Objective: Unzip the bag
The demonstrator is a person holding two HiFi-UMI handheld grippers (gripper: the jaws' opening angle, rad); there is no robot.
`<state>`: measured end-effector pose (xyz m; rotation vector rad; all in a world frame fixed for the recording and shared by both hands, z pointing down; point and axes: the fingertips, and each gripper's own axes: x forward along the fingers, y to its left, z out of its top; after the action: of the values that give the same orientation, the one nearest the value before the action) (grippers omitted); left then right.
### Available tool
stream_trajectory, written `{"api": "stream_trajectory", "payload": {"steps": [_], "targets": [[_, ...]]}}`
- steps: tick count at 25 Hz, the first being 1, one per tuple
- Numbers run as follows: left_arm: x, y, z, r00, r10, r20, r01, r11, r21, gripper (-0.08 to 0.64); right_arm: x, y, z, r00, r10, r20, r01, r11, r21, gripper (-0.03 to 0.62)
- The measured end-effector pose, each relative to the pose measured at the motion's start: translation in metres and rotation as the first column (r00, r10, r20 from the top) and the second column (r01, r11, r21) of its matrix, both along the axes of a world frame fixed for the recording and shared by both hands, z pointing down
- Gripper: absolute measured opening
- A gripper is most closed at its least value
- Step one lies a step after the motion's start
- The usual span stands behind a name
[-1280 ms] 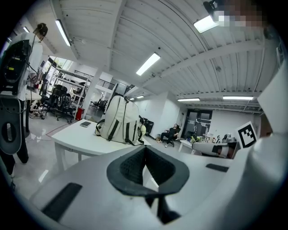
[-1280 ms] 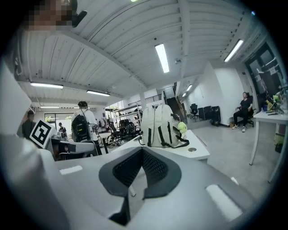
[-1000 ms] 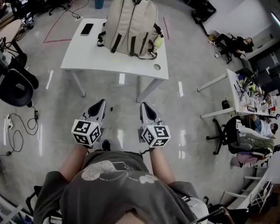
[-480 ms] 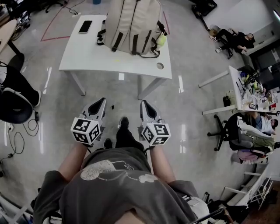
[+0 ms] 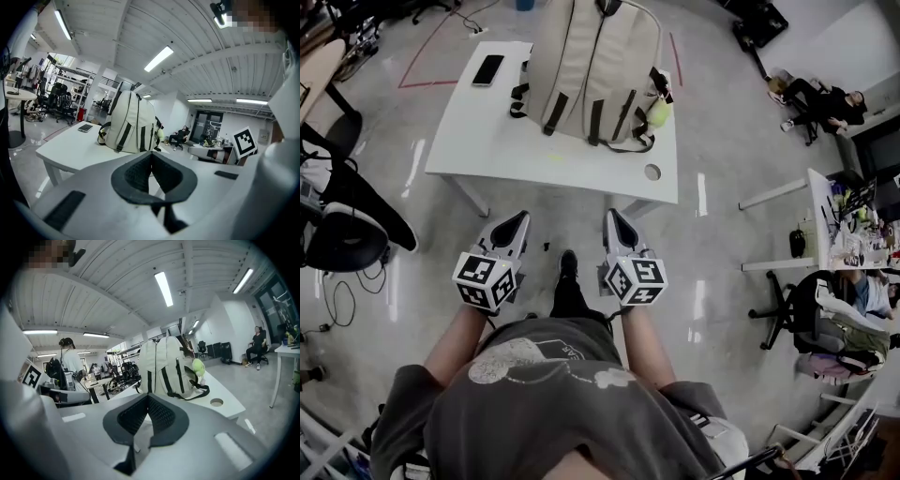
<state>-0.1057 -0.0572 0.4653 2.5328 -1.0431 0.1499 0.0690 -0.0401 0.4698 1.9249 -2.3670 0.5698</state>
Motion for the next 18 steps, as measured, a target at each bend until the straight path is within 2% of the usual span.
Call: {"api": "stream_trajectory", "payload": {"steps": [10, 18], "targets": [[0.058, -0.093, -0.002, 0.999, -0.043, 0.010, 0.043, 0.999, -0.020, 0.006, 0.058, -0.098, -0.001, 0.998, -0.036, -0.049, 0.035, 0.999, -0.012, 0.000], [0.095, -0.150, 0.002, 0.996, -0.082, 0.025, 0.083, 0.996, -0.019, 0.006, 0.086, -0.167, 0.007, 0.993, -0.099, -0.069, 0.098, 0.995, -0.020, 0.000]]}}
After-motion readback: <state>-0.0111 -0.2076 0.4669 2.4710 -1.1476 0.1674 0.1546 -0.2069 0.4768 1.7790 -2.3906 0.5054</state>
